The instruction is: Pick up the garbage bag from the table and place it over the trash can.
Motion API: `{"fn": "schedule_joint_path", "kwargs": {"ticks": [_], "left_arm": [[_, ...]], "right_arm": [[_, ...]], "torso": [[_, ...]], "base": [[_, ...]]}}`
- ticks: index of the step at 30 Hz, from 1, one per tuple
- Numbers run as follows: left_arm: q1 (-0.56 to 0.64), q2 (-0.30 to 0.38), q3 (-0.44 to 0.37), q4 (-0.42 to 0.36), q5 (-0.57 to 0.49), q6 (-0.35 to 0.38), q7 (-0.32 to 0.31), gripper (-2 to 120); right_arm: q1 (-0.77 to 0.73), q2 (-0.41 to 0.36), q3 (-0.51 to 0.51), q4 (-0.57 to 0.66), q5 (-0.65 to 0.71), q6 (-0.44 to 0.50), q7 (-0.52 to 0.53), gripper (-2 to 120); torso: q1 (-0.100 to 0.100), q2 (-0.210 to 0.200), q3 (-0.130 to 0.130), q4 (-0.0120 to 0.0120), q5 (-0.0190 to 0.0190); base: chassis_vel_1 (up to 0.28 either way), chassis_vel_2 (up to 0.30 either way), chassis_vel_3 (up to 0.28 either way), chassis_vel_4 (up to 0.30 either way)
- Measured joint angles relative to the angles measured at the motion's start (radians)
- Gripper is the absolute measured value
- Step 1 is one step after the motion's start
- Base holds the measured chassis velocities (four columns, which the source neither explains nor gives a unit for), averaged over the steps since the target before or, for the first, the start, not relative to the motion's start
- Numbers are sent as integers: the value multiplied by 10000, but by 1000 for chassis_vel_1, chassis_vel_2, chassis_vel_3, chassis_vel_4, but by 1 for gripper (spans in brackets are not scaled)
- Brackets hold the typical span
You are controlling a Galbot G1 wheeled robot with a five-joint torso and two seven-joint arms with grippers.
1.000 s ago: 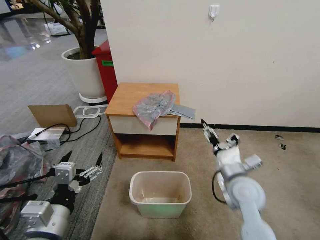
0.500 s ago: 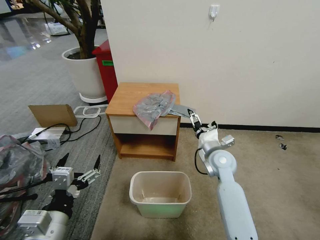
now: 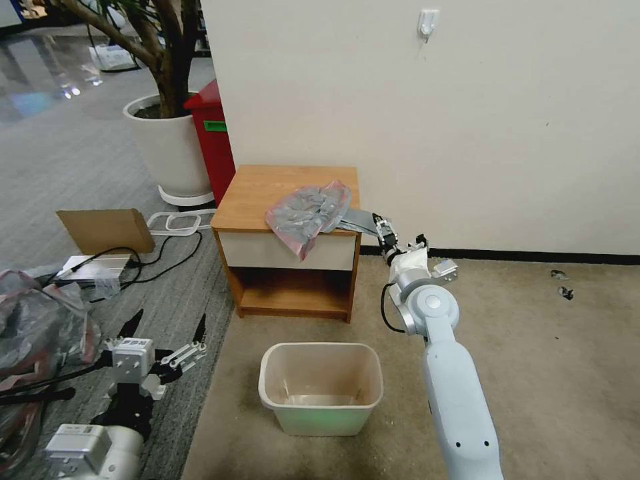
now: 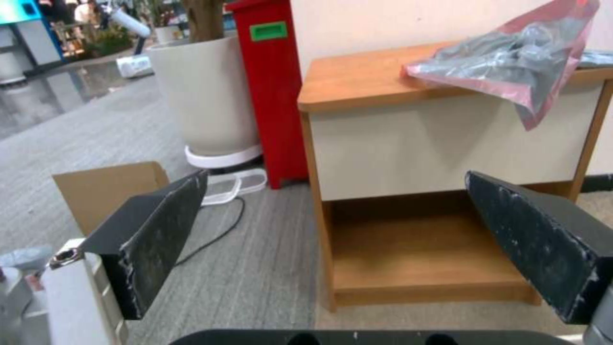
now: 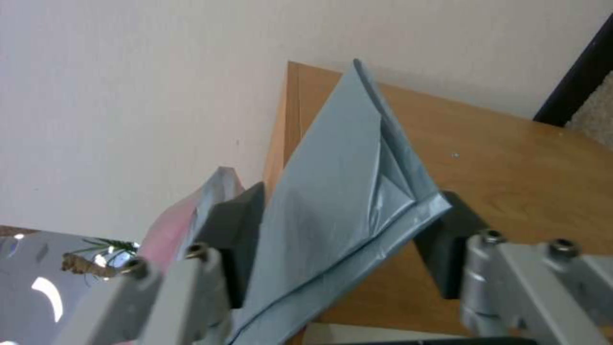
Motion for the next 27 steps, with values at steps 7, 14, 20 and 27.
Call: {"fn": "schedule_joint_path", "kwargs": {"ticks": [7, 14, 20, 27], "left_arm": [[31, -112, 21, 0, 181, -66, 15, 100], [34, -138, 23, 0, 197, -88, 19, 100], [34, -141, -23, 0, 190, -105, 19, 100], [53, -119, -63, 1, 190, -144, 15, 100]], "right_arm": [[5, -31, -35, -4, 0, 5, -13, 25], [-112, -170, -121, 334, 115, 13, 58, 0], [-912, -554, -616, 1614, 296, 182, 670, 0], [-2715, -1020, -1619, 3628, 261, 252, 1057, 0]], "torso": [[0, 0, 0, 0, 0], [0, 0, 0, 1, 0], [0, 0, 0, 1, 1], [0, 1, -1, -1, 1]], "base": [[0, 0, 0, 0], [0, 0, 0, 0], [0, 0, 0, 0], [0, 0, 0, 0]]}}
